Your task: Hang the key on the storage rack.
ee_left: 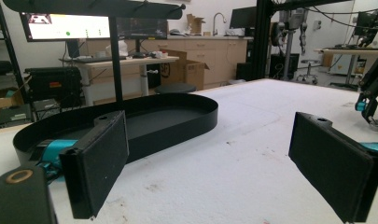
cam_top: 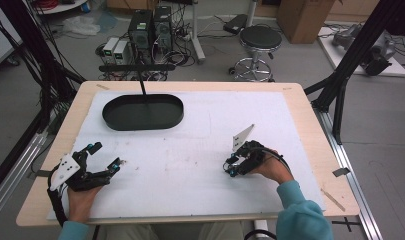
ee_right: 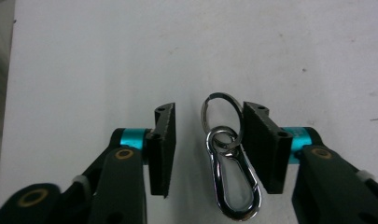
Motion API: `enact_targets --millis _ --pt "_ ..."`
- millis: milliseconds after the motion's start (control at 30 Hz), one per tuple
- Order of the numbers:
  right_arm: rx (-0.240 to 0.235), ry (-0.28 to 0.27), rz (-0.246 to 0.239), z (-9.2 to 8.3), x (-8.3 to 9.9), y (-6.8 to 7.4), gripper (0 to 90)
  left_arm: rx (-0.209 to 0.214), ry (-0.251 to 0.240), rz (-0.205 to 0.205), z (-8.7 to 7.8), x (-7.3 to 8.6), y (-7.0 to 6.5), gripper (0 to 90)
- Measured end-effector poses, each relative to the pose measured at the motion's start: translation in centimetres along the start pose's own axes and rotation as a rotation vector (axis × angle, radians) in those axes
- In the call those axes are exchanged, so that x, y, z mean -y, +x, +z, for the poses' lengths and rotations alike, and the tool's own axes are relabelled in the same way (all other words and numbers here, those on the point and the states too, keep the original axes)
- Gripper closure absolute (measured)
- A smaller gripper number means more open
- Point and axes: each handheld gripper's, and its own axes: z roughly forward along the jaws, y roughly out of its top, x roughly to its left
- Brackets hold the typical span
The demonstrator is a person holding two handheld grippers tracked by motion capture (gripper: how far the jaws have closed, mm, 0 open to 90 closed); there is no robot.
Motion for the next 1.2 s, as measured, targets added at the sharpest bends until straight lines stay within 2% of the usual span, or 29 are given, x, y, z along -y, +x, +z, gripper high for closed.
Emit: enact_targets --millis 333,667,867,933,1100,1200 --pt "0.019 0.002 -0.027 -0.45 0.06 0.17 72.4 0.0 0.0 0.001 -0.01 0.0 0.01 12.4" --pt "0.043 -0.003 -0.024 -1.01 0.21 0.22 81.0 0.0 0.0 0.001 -0.01 0.0 0.01 12.3" --pt "0.037 0.01 -0.03 -1.0 0.22 0.21 82.4 0.0 -0.001 0.002 -0.01 0.0 0.0 12.3" --pt "0.036 0.012 -0.033 -0.98 0.2 0.2 86.4 0.0 -0.001 0.002 0.0 0.0 -0.01 12.4" --pt "0.03 0.014 -0.014 -0.89 0.17 0.26 88.7 0.0 -0.001 0.001 0.0 0.0 0.01 12.3" --pt "0.049 0.016 0.029 -0.93 0.14 0.24 89.2 -0.001 -0.004 0.0 0.0 0.0 0.01 12.3"
